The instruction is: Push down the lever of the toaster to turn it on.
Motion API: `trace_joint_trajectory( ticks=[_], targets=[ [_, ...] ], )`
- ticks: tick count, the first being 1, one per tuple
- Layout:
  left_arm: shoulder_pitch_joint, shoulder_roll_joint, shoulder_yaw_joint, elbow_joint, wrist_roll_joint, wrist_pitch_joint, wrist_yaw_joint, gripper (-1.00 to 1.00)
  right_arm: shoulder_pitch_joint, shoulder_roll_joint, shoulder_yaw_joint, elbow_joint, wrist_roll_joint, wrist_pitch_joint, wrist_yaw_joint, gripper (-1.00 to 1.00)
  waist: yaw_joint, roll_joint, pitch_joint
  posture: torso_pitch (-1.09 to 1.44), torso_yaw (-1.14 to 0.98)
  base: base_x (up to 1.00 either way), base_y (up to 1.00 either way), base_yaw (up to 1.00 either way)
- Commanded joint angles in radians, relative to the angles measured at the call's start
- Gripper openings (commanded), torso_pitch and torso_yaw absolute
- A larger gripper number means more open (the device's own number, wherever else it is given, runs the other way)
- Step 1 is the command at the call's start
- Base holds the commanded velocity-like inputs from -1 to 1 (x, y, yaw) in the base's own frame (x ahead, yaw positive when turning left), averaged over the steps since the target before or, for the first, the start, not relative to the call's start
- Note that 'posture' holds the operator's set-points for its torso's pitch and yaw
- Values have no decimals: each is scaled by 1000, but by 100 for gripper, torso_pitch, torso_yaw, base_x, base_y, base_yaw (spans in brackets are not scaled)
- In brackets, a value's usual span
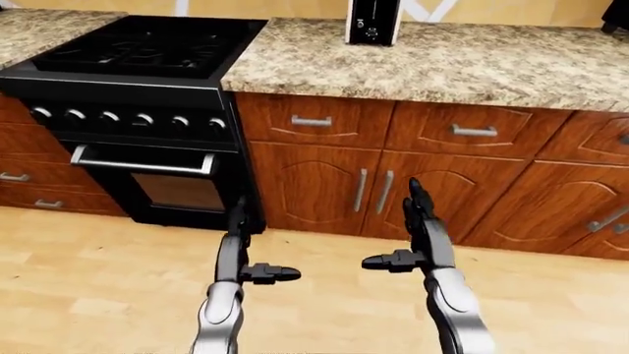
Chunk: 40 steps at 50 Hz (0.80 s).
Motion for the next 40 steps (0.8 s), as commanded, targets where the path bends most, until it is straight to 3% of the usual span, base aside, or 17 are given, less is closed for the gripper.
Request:
trace_joint_trajectory(
  ticks=[1,9,16,23,27,29,34,37,38,40],
  targets=[
    [-56,3,-1,-55,-12,-2,-2,100,-58,-9,-18,4,23,-11,-2,100,0,2,-23,0,0,0,0,0],
    [-245,48,49,-118,-83,195,29,100,-243,-39,-28,5,61,135,-22,100,10,-6,-41,0,0,0,0,0],
    [-498,143,104,-295,-168,565,83,100,-504,-93,-52,-80,91,423,-54,100,13,-2,-42,0,0,0,0,0],
    [-608,172,88,-355,-188,694,82,100,-698,-139,-67,-171,132,636,-99,100,17,-1,-32,0,0,0,0,0],
    [-639,189,106,-427,-209,756,83,100,-821,-167,-85,-209,171,733,-125,100,16,0,-30,0,0,0,0,0],
    [-638,200,109,-469,-213,787,84,100,-834,-175,-87,-262,192,778,-139,100,14,0,-26,0,0,0,0,0],
    [-735,263,178,-581,-293,918,114,100,-868,-171,-83,-365,228,866,-163,100,13,-3,-12,0,0,0,0,0],
    [-743,284,191,-604,-327,944,146,100,-875,-176,-89,-383,250,871,-170,100,11,-2,-5,0,0,1,0,0],
    [-754,287,196,-615,-343,962,159,100,-872,-180,-89,-379,255,863,-169,100,10,3,-22,0,0,8,0,0],
    [-756,299,198,-621,-363,966,170,100,-876,-183,-90,-379,264,867,-175,100,12,9,-9,0,0,8,0,0]
  ],
)
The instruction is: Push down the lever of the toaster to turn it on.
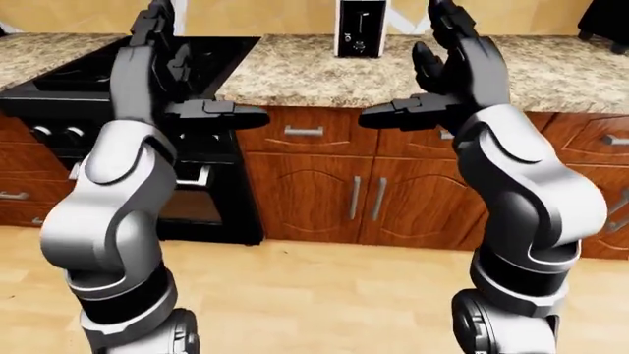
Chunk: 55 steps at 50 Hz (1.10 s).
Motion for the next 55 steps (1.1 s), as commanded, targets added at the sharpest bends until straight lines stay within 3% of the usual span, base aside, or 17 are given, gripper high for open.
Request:
trace_joint_trajectory(
  ticks=[1,12,17,20,22,29,31,32,33,35,37,42,44,46,47,49,55],
  targets=[
    [-30,15,0,-24,-31,-3,20,100,-36,-8,-10,-29,11,-27,-11,100,-2,2,-18,0,0,9,0,0],
    [-20,25,-10,-19,-67,-24,40,100,-41,-20,-11,-33,42,-28,-32,100,-5,1,-9,0,0,13,0,0],
    [-27,29,-8,-32,-81,-9,52,100,-37,-22,-6,-28,43,-35,-34,100,-4,40,-8,0,0,14,0,0],
    [-25,32,-11,-22,-81,-22,51,100,-36,-23,-4,-24,42,-39,-33,100,-9,40,-16,0,0,14,0,0],
    [-28,33,-9,-25,-84,-17,54,100,-30,-23,-2,-16,39,-51,-29,100,-11,58,-11,0,0,14,0,0],
    [-25,36,-8,-21,-95,-25,59,100,-29,-20,-2,-15,35,-51,-27,100,2,2,-7,0,0,14,0,0],
    [-23,38,-8,-16,-95,-33,58,100,-29,-20,-1,-14,34,-52,-27,100,8,-37,-12,0,0,14,0,0],
    [-21,38,-9,-13,-93,-37,57,100,-29,-20,-1,-14,34,-53,-27,100,10,-71,-23,0,0,13,0,0],
    [-22,38,-9,-13,-94,-37,58,100,-29,-19,-1,-15,34,-52,-27,100,2,-37,-13,0,0,13,0,0],
    [-23,39,-9,-16,-96,-34,59,100,-30,-18,0,-18,34,-48,-27,100,2,-56,-8,0,0,14,0,0],
    [-20,38,-11,-16,-95,-39,58,100,-28,-19,-1,-17,33,-51,-26,100,-3,-44,-15,0,0,14,0,0],
    [-26,38,-9,-25,-101,-24,67,100,-29,-19,-1,-14,32,-53,-25,100,-4,-2,3,0,0,14,0,0],
    [-27,39,-10,-23,-100,-26,67,100,-29,-20,-3,-13,33,-54,-24,100,-10,32,0,0,0,13,0,0],
    [-24,39,-10,-23,-99,-30,65,100,-29,-19,-1,-12,32,-56,-23,100,-15,96,-21,0,0,14,0,0],
    [-23,39,-10,-22,-99,-32,65,100,-30,-19,-2,-15,33,-52,-24,100,-7,58,-16,0,0,14,0,0],
    [-24,40,-9,-20,-99,-33,64,100,-29,-18,-1,-18,33,-50,-25,100,-9,68,-11,0,0,14,0,0],
    [-29,44,-5,-25,-107,-23,71,100,-29,-16,0,-14,33,-53,-24,100,-2,16,-9,0,0,14,0,0]
  ],
)
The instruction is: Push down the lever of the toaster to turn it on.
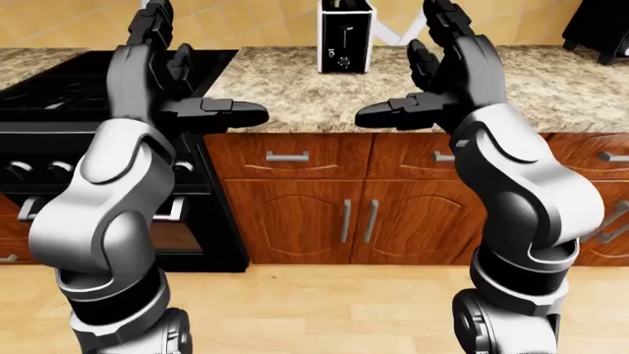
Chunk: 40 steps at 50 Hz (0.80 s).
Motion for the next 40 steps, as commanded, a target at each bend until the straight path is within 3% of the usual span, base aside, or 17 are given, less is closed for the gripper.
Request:
trace_joint_trajectory(
  ticks=[1,4,6,7,14,17,18,19,20,28,30,31,32,33,34,36,40],
  targets=[
    [-28,7,1,-19,-4,-36,-4,100,-29,-9,-12,-24,-6,-27,-5,100,-3,4,-18,0,0,13,0,0],
    [-25,7,-1,-17,-3,-40,-4,100,-33,-8,-14,-31,-3,-16,-8,100,5,-64,-30,0,0,14,0,0],
    [-27,8,0,-17,-3,-39,-5,100,-31,-9,-13,-27,-4,-22,-6,100,-2,-48,-24,0,0,14,0,0],
    [-29,9,1,-19,-5,-35,-4,100,-31,-9,-13,-27,-4,-22,-6,100,2,-58,-20,0,0,14,0,0],
    [-32,11,3,-23,-10,-32,-1,100,-33,-10,-16,-31,0,-18,-7,100,-7,1,-11,0,0,14,0,0],
    [-30,12,2,-16,-8,-41,-3,100,-33,-8,-18,-28,5,-21,-9,100,-18,69,-23,0,0,14,0,0],
    [-30,12,1,-16,-8,-41,-2,100,-33,-9,-18,-28,6,-21,-9,100,-26,78,-37,0,0,14,0,0],
    [-29,11,1,-16,-8,-43,-2,100,-34,-9,-18,-29,7,-20,-10,100,-11,59,-26,0,0,15,0,0],
    [-32,12,4,-19,-10,-37,-1,100,-33,-9,-17,-29,7,-21,-11,100,-17,72,-19,0,0,14,0,0],
    [-28,13,2,-18,-11,-43,0,100,-32,-11,-15,-32,11,-18,-12,100,-2,-2,-18,0,0,14,0,0],
    [-28,13,1,-17,-11,-44,0,100,-34,-13,-18,-33,12,-15,-13,100,4,-45,-25,0,0,13,0,0],
    [-29,13,1,-20,-11,-40,1,100,-35,-13,-17,-35,13,-13,-14,100,4,-83,-37,0,0,15,0,0],
    [-31,13,2,-23,-13,-36,3,100,-33,-12,-16,-34,12,-16,-13,100,-5,-39,-23,0,0,14,0,0],
    [-28,13,1,-19,-11,-43,0,100,-33,-12,-15,-33,12,-16,-14,100,0,-56,-22,0,0,14,0,0],
    [-28,13,0,-18,-10,-43,0,100,-33,-12,-14,-34,11,-14,-14,100,-3,-54,-23,0,0,13,0,0],
    [-29,13,0,-17,-9,-44,-1,100,-35,-14,-16,-32,11,-16,-13,100,-4,-41,-28,0,0,14,0,0],
    [-33,12,1,-23,-12,-36,1,100,-41,-18,-25,-36,17,-10,-14,100,-7,-4,-11,0,0,14,0,0]
  ],
)
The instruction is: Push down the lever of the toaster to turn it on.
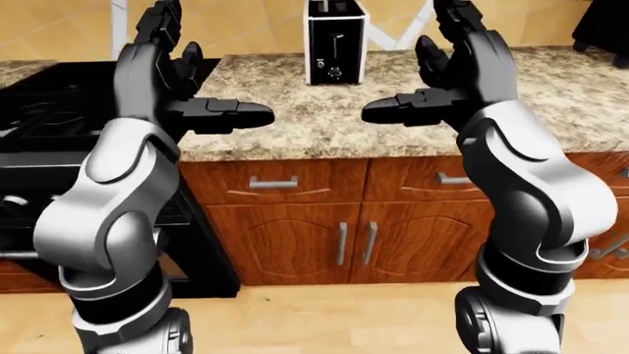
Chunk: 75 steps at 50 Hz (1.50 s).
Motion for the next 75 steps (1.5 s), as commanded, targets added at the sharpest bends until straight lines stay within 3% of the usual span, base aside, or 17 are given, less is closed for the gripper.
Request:
trace_joint_trajectory(
  ticks=[1,4,5,13,17,26,31,40,44,45,47,54,57,58,66,70,75],
  targets=[
    [-27,13,17,-25,5,-26,6,100,-32,-5,-5,-24,7,-28,1,100,1,1,-20,0,0,14,0,0],
    [-26,14,18,-22,6,-30,4,100,-29,-5,-1,-20,7,-35,0,100,-8,82,-39,0,0,14,0,0],
    [-28,14,19,-24,4,-26,6,100,-30,-6,-2,-19,9,-35,1,100,2,45,-34,0,0,14,0,0],
    [-26,16,19,-19,4,-34,5,100,-38,-11,-5,-33,23,-18,-10,100,7,6,-28,0,0,14,0,0],
    [-26,17,18,-18,4,-34,5,100,-37,-12,-5,-32,25,-23,-9,100,16,-77,-39,0,0,14,0,0],
    [-30,17,18,-27,0,-24,10,100,-35,-12,1,-30,22,-26,-8,100,6,-18,-20,0,0,14,0,0],
    [-28,17,19,-29,0,-24,9,100,-36,-11,-1,-36,22,-20,-7,100,-15,69,-48,0,0,14,0,0],
    [-30,18,18,-26,1,-25,10,100,-35,-10,1,-33,19,-23,-5,100,7,2,-25,0,0,14,0,0],
    [-30,17,18,-30,0,-22,11,100,-38,-10,0,-36,19,-18,-5,100,16,-92,-44,0,0,14,0,0],
    [-32,17,18,-30,0,-19,12,100,-38,-10,0,-35,19,-18,-5,100,7,-49,-34,0,0,14,0,0],
    [-30,17,18,-24,2,-27,9,100,-41,-10,0,-35,18,-17,-6,100,9,-64,-32,0,0,14,0,0],
    [-31,17,20,-29,-1,-22,12,100,-37,-10,2,-35,17,-19,-3,100,2,-2,-18,0,0,14,0,0],
    [-33,18,19,-28,-2,-21,13,100,-41,-9,-1,-40,19,-12,-5,100,-8,77,-39,0,0,14,0,0],
    [-30,18,18,-24,0,-28,10,100,-41,-9,-1,-40,19,-12,-5,100,0,44,-35,0,0,13,0,0],
    [-32,19,21,-32,-2,-19,14,100,-40,-9,2,-42,17,-13,-2,100,6,8,-26,0,0,13,0,0],
    [-34,20,20,-35,-3,-15,16,100,-47,-7,0,-50,20,-3,-7,100,23,-65,-24,0,0,6,0,0],
    [-35,20,20,-35,-4,-14,16,100,-44,-6,6,-47,16,-8,-5,100,13,-54,-46,0,0,1,7,0]
  ],
)
